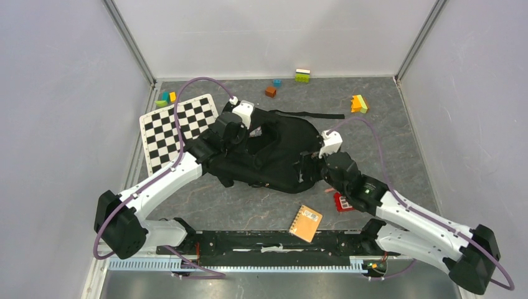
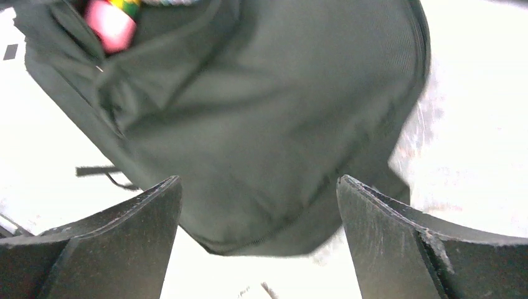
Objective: Pack the student bag
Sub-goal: Place the stationery in the student bag, then adjust the stationery at the center of the board.
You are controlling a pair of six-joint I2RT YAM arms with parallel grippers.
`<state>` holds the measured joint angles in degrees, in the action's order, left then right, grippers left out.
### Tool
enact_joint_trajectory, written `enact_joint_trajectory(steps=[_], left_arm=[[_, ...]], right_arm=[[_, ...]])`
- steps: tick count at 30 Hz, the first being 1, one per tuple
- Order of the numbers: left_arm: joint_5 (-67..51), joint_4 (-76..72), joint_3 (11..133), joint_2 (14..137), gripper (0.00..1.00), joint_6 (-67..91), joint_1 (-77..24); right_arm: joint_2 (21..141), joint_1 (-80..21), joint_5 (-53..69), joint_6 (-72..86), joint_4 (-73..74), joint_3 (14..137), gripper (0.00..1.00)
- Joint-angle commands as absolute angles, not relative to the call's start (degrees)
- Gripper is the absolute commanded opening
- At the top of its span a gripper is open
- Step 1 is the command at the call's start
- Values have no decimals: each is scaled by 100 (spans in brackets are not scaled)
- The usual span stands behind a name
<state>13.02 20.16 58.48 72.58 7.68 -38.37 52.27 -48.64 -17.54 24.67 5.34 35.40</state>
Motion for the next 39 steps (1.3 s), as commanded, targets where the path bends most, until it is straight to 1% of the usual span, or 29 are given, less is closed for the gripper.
enact_joint_trajectory(steps=[1, 6, 10, 20, 27, 30, 35, 39], left_arm=[[1356, 2013, 6081, 7263, 2, 914, -3867], [1286, 1907, 5988, 7126, 2, 932, -3867], [1276, 1957, 6019, 7171, 2, 936, -3867], [1095, 1916, 6016, 7224, 2, 1011, -3867], [1227, 1968, 6044, 7273, 2, 958, -3867], [1220, 1910, 5997, 7212, 2, 954, -3867], [1198, 1938, 6055, 7221, 2, 949, -3867], [1336, 1905, 5959, 7184, 2, 900, -3872]], right_arm=[[4673, -4878, -1933, 3414, 1811, 3189, 98], [4398, -4917, -2020, 3948, 2553, 2918, 98], [4498, -5014, -2051, 4373, 2886, 2685, 98], [4659, -5780, -2573, 5779, 3350, 2447, 98], [4978, -6060, -2474, 5890, 3112, 2316, 98], [5004, -6235, -2383, 6226, 3120, 2172, 98], [4682, -6552, -2257, 6865, 2787, 1843, 98], [4961, -6841, -2171, 7087, 2711, 1931, 98]])
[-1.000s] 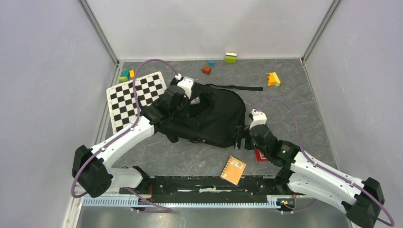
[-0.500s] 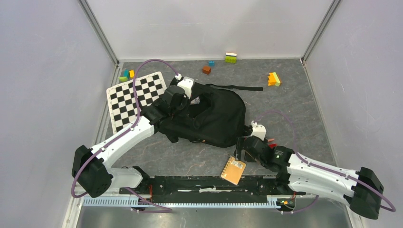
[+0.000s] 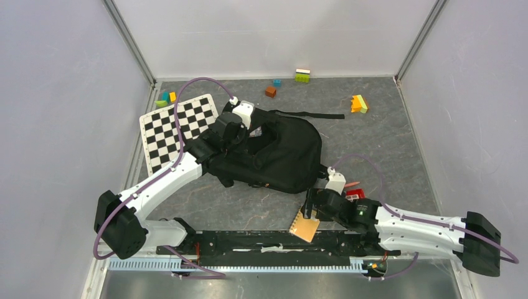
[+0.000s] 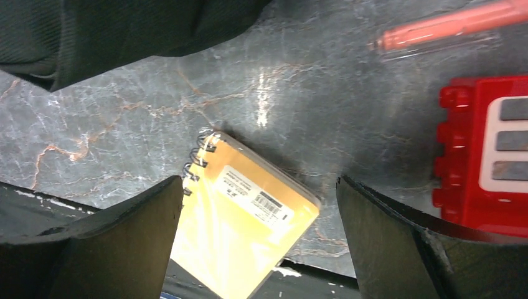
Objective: Pack the student bag
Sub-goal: Adjust the stationery at the center of the board.
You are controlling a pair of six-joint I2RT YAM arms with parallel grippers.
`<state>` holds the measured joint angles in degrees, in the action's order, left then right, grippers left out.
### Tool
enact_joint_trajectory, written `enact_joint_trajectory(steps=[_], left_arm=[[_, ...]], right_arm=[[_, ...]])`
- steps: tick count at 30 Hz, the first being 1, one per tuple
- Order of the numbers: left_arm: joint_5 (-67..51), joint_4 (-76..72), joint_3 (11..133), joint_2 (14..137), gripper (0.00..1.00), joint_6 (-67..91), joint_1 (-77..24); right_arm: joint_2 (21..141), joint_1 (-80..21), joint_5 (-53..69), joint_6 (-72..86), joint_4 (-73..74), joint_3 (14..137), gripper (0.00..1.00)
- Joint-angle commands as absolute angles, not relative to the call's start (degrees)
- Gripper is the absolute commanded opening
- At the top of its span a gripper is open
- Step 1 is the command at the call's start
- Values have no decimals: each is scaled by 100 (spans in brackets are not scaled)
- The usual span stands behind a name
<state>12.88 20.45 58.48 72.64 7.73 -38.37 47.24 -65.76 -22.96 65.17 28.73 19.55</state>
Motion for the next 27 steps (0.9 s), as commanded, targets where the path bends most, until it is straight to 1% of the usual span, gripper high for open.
enact_joint_trajectory(steps=[1, 4, 9, 17, 21, 27], left_arm=[[1381, 1915, 5972, 7197, 2, 873, -3867], [1433, 1951, 6014, 7240, 2, 853, -3867], [1389, 1925, 6003, 7259, 2, 870, -3867], [1419, 1934, 6007, 7318, 2, 853, -3867], [1502, 1957, 6020, 7347, 2, 817, -3867], [1323, 1934, 6029, 7288, 2, 878, -3867]], right_arm=[[5059, -6952, -2227, 7130, 2764, 2047, 98], [5330, -7239, -2392, 7255, 2728, 2238, 98], [5775, -7502, -2489, 7265, 1882, 2314, 98], [7006, -7523, -2564, 6535, 1144, 3018, 98], [7420, -7570, -2718, 6225, 1638, 3583, 98], [7219, -8103, -3446, 6674, 2993, 3995, 98]])
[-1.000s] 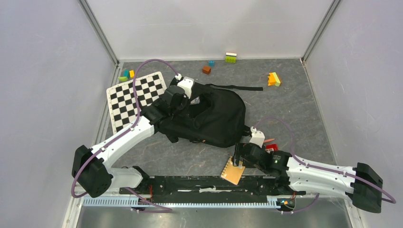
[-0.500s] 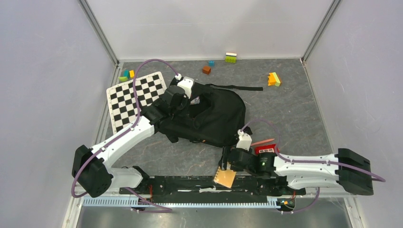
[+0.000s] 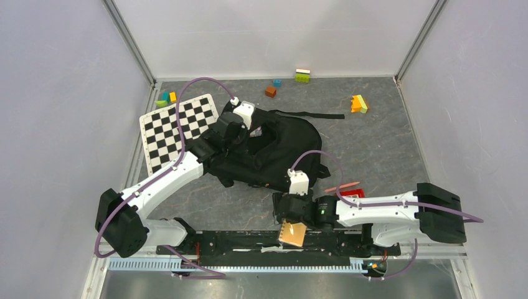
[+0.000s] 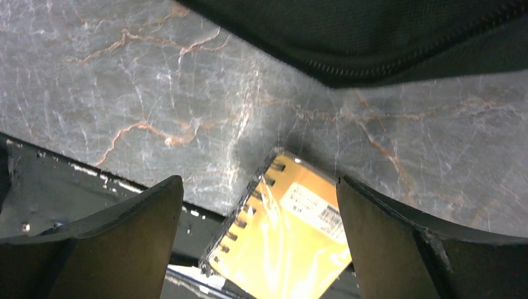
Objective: Pack the student bag
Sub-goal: Adjust the stationery at the center of the board.
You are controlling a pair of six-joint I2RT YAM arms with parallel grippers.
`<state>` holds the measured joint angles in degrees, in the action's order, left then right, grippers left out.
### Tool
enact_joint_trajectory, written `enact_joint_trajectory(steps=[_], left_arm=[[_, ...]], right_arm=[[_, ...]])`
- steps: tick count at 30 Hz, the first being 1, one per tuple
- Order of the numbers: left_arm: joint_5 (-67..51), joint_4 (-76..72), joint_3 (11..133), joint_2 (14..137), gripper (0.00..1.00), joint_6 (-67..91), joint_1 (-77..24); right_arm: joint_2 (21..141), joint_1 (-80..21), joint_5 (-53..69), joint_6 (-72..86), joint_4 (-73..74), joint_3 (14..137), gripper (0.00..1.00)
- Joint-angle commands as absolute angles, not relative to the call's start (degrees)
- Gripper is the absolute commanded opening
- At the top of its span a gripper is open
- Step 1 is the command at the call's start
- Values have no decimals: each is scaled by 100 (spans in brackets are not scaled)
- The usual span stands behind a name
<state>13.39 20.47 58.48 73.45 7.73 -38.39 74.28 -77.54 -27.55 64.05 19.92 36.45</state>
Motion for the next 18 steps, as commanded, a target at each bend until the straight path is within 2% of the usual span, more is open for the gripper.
enact_joint_trajectory(steps=[1, 9, 18], left_arm=[[1315, 1934, 6025, 7274, 2, 887, -3867], [1320, 1932, 6012, 7369, 2, 896, -3867], [1204, 1907, 6001, 7353, 2, 949, -3867]], right_arm=[[7183, -8213, -3526, 6816, 3183, 4028, 98], [7103, -8912, -3514, 8303, 4465, 4040, 98], [6759, -8961, -3307, 8619, 3810, 3521, 98]])
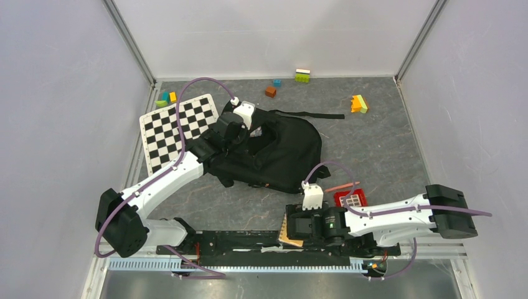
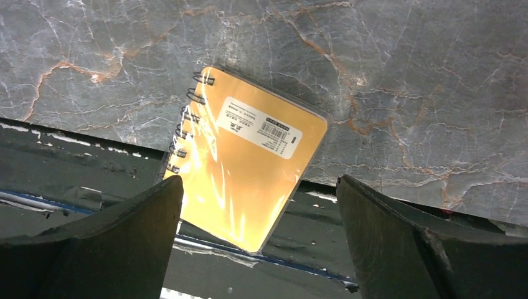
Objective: Pack the student bag
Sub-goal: Adjust the stationery at the center of the board, then pick up the stationery from the center of the board.
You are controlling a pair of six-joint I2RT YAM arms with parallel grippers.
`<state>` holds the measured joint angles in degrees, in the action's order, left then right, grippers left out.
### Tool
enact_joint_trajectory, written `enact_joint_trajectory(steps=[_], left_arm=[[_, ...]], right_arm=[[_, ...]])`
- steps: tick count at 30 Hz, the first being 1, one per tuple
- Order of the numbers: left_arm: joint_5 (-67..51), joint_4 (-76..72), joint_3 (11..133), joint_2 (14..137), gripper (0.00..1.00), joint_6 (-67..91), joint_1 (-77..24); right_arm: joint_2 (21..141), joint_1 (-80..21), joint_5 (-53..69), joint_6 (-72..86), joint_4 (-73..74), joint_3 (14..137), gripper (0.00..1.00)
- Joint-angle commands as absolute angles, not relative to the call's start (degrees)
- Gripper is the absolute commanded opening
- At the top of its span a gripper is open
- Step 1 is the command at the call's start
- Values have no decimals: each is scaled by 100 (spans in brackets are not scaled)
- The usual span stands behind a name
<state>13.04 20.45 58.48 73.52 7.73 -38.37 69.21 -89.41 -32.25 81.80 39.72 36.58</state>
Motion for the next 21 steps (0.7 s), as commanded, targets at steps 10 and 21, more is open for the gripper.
enact_joint_trajectory(steps=[10, 21], left_arm=[[1171, 1898, 6003, 7405, 2, 958, -3867], [1191, 1916, 6038, 7494, 2, 932, -3867]], right_arm=[[6734, -8532, -2811, 8187, 2775, 3078, 98], [7948, -8158, -2942, 7005, 2577, 4115, 98]])
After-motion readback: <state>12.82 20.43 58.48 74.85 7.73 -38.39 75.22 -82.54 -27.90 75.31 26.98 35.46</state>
